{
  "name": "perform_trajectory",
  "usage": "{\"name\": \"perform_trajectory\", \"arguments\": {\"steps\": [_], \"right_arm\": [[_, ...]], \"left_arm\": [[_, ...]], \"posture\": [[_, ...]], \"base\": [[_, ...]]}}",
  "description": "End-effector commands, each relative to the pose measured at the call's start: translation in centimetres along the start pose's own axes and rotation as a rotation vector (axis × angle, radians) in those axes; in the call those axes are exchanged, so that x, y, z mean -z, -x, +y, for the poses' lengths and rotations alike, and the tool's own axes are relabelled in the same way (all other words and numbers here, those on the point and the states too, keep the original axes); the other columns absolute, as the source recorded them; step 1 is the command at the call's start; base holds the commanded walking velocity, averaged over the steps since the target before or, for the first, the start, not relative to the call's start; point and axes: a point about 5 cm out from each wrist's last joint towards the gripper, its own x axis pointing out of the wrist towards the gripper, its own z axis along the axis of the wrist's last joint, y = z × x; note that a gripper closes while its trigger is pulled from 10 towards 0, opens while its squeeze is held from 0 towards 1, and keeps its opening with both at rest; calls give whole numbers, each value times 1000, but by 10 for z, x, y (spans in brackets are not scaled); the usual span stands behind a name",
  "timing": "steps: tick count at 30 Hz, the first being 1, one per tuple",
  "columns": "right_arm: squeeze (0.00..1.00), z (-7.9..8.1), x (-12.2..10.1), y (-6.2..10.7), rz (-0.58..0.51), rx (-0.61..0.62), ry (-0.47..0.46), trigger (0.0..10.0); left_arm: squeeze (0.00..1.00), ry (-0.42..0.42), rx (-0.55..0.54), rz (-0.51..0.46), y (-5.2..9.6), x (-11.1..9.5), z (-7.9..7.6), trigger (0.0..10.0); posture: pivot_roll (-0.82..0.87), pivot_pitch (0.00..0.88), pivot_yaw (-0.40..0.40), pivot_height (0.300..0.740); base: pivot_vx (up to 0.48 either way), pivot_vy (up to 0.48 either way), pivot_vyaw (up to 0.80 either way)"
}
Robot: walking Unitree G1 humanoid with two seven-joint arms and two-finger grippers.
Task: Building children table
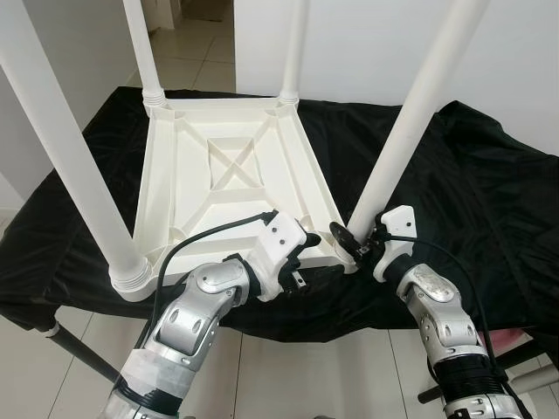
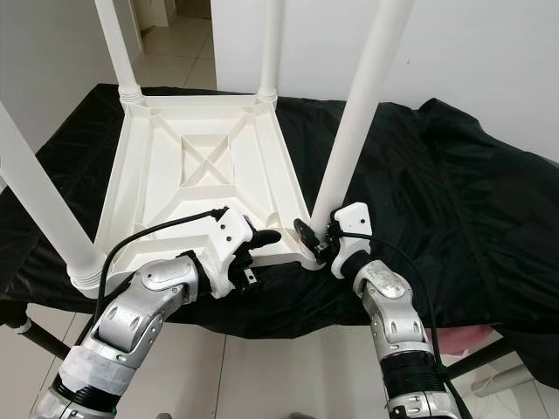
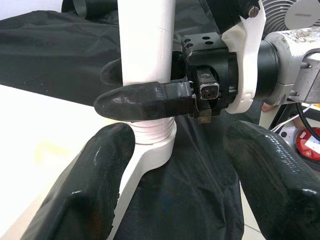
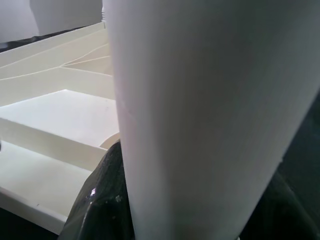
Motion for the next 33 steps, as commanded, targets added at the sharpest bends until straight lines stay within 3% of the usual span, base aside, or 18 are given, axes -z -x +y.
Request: {"name": "perform_trajectory", "arguments": {"steps": [1, 9, 10, 12, 13, 17, 18, 19, 20, 22, 23, 33], "right_arm": [[0, 2, 10, 5, 42, 10, -19, 10000], [0, 4, 12, 6, 53, 56, -21, 10000], [0, 8, 11, 6, 51, 124, -36, 10000], [0, 8, 11, 6, 51, 124, -36, 10000], [0, 11, 10, 5, 47, 231, -76, 10000], [0, 11, 10, 5, 47, 231, -76, 10000], [0, 14, 9, 5, 49, 344, -105, 10000], [0, 14, 9, 5, 49, 344, -105, 10000], [0, 22, 9, 3, 43, 486, -155, 10000], [0, 22, 9, 3, 43, 486, -155, 10000], [0, 32, 10, -2, 44, 551, -195, 10000], [0, 38, 5, -7, 20, 585, -226, 10000]], "left_arm": [[0, -14, -3, 8, -2, 1, 0, 10000], [0, -12, -2, 8, -2, 1, -1, 10000], [0, -12, -2, 8, -2, 1, -1, 10000], [0, -12, -2, 8, -2, 1, -1, 10000], [0, -13, -3, 7, -2, 1, -1, 10000], [0, -13, -3, 7, -2, 1, -1, 10000], [0, -13, -2, 8, -3, 2, -1, 10000], [0, -13, -2, 8, -3, 2, -1, 10000], [0, -13, -2, 9, -3, 2, -2, 10000], [0, -13, -2, 9, -3, 2, -2, 10000], [0, -14, -2, 9, -3, 2, -2, 10000], [0, -15, 3, 9, -4, 2, -3, 10000]], "posture": [[-49, 0, -29, 740], [-51, 0, -29, 740], [-53, 0, -32, 740], [-53, 0, -32, 740], [-56, 0, -33, 740], [-56, 0, -33, 740], [-56, 0, -33, 740], [-56, 0, -33, 740], [-56, 0, -33, 740], [-56, 0, -33, 740], [-57, 0, -31, 740], [-62, 0, -28, 740]], "base": [[0, 0, 0], [0, 0, 0], [0, 0, 0], [0, 0, 0], [0, 0, 0], [0, 0, 0], [0, 0, 0], [0, 0, 0], [0, 0, 0], [0, 0, 0], [0, 0, 0], [0, 0, 0]]}}
